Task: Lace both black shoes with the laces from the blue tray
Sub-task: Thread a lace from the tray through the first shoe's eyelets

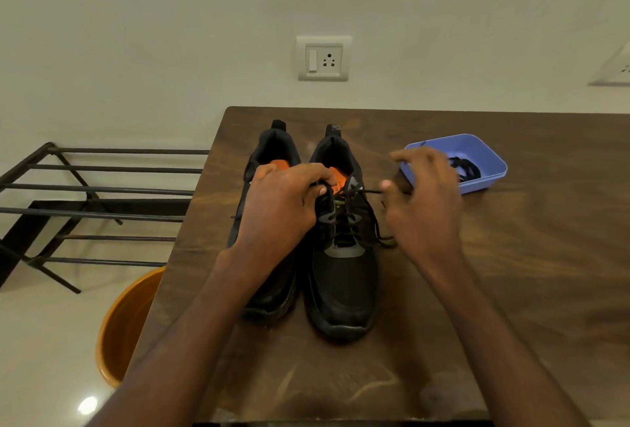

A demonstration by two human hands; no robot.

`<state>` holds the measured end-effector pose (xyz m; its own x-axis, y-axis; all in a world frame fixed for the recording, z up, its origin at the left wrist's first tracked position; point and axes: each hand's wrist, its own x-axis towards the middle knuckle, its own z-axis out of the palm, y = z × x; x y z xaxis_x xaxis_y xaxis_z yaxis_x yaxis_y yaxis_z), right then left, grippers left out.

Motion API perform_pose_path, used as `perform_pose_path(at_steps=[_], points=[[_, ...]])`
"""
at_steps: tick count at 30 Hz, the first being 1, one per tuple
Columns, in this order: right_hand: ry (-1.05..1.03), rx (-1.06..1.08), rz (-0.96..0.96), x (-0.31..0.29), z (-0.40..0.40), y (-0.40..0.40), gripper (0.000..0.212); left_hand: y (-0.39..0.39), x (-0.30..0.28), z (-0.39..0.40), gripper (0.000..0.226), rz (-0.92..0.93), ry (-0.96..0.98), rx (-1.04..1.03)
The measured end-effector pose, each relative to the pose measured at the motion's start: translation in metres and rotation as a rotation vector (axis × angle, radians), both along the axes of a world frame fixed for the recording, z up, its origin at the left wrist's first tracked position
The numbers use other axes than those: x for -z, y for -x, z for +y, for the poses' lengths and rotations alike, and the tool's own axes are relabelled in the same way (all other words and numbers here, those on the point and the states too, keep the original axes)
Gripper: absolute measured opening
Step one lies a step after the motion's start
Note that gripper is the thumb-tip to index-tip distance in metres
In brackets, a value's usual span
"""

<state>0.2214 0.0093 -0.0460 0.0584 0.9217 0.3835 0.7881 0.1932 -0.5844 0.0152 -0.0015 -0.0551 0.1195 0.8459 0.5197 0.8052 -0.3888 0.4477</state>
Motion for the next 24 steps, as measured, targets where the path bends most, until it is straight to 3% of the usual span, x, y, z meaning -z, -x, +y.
perform_pose_path(at_steps=[3,6,9,13,16,20,24], points=[[-0.009,-0.159,-0.078,0.003,-0.001,0.013,0.024,0.001,-0.001,-0.001,0.021,0.001,0.022,-0.004],[0.033,-0.149,-0.027,0.005,-0.003,0.016,0.02,0.002,-0.002,0.0,0.022,-0.002,0.036,0.003],[0.02,-0.004,0.012,0.002,-0.002,0.011,0.025,0.001,-0.003,-0.001,0.02,0.005,0.043,0.001],[0.015,0.312,0.345,-0.008,0.002,-0.009,0.016,0.002,-0.005,-0.001,0.02,0.0,0.049,-0.009],[0.031,0.398,0.3,-0.01,0.002,-0.022,0.01,0.002,-0.006,-0.001,0.02,0.008,0.05,-0.001],[0.093,0.05,0.023,-0.003,-0.001,-0.005,0.041,0.0,-0.01,-0.003,0.021,0.063,0.076,0.005],[0.059,-0.206,0.004,0.002,-0.003,0.011,0.021,0.001,-0.017,-0.005,0.026,0.108,0.115,0.038]])
